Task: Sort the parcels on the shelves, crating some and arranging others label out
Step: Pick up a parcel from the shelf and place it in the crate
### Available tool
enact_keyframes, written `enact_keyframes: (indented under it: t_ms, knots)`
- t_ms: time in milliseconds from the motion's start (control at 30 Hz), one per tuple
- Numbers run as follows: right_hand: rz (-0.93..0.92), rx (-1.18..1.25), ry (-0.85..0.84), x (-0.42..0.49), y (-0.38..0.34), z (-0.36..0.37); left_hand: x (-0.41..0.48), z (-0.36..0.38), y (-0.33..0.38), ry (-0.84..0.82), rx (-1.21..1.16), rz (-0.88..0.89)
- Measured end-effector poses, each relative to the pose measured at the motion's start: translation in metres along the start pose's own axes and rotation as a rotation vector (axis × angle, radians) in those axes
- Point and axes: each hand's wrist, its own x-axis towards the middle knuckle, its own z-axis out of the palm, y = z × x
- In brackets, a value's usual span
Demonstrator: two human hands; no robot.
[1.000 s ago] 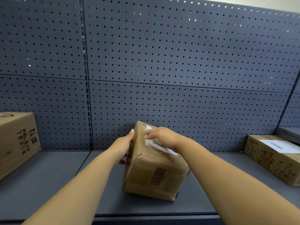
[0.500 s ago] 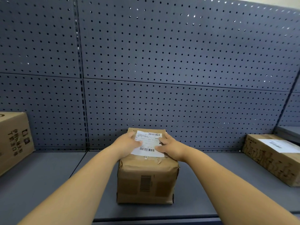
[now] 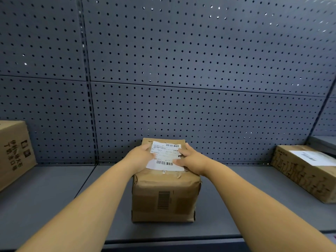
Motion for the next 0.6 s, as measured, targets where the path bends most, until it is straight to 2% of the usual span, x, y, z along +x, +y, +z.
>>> enact_keyframes:
  t_ms: [267, 433, 600]
  knots:
    - [0.031, -0.075, 0.025, -0.001, -0.005, 0.003, 0.001, 0.003, 0.002, 0.015, 0.009, 0.001]
    - [-0.008, 0.017, 0.093, -0.011, -0.004, 0.001, 0.002, 0.003, -0.006, 0.065, -0.105, -0.025]
    - [0.039, 0.189, 0.183, -0.014, -0.001, 0.004, 0.002, 0.002, -0.011, 0.139, -0.152, -0.062]
